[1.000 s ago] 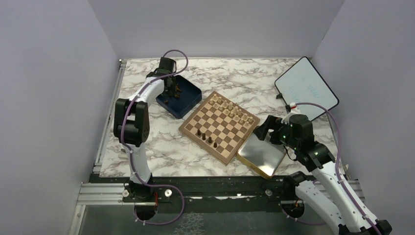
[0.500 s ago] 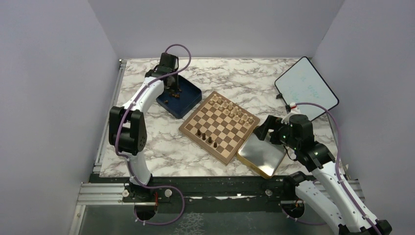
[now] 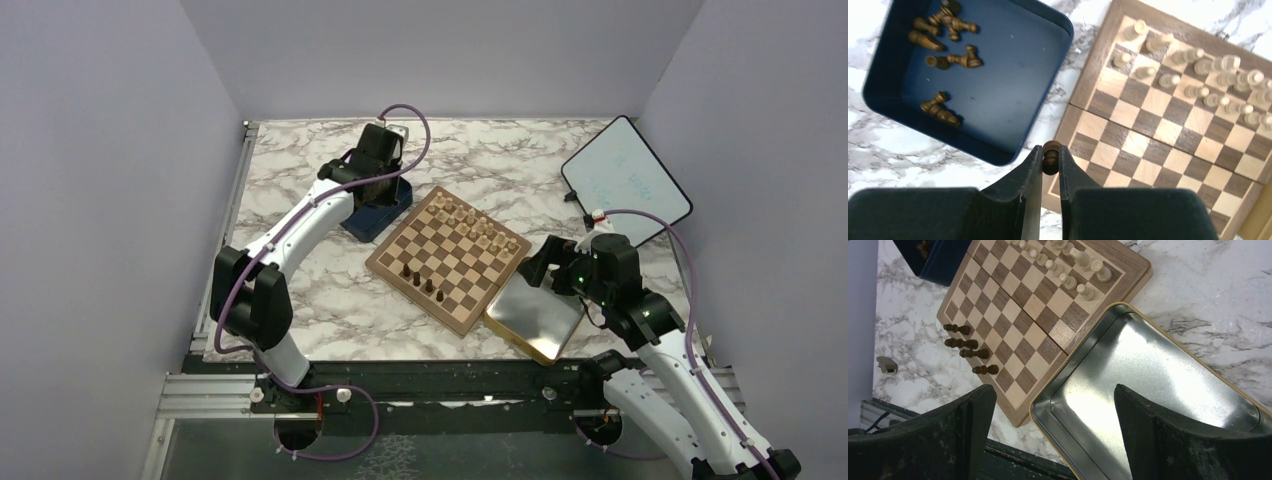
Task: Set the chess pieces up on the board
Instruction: Pick up the chess piece from the storage box, then place the chess piece on the chessboard.
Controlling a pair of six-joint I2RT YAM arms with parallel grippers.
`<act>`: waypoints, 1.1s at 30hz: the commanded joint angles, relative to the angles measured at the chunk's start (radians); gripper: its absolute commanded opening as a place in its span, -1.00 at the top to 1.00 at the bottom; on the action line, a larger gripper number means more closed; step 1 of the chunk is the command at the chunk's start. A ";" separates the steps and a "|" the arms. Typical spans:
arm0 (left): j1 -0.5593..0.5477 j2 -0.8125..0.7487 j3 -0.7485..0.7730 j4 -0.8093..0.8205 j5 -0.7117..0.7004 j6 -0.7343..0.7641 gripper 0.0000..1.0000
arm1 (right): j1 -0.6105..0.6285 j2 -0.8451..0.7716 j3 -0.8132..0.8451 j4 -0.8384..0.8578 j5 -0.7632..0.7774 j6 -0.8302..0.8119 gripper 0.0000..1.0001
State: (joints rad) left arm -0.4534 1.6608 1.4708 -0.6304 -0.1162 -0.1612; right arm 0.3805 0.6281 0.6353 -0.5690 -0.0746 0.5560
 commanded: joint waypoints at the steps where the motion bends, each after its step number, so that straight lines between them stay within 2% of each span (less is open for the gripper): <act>1: -0.044 -0.050 -0.061 -0.005 -0.003 -0.028 0.71 | 0.004 -0.005 0.015 0.006 0.009 -0.015 -0.87; 15: -0.123 -0.023 -0.234 0.070 -0.048 -0.113 0.71 | 0.004 -0.016 0.014 0.001 0.008 -0.013 -0.87; 33: -0.123 0.052 -0.286 0.123 -0.067 -0.129 0.71 | 0.005 -0.024 0.010 0.003 0.009 -0.015 -0.87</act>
State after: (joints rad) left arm -0.5735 1.7061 1.1957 -0.5358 -0.1524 -0.2775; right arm 0.3805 0.6094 0.6353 -0.5705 -0.0746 0.5560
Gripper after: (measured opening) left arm 0.148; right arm 0.938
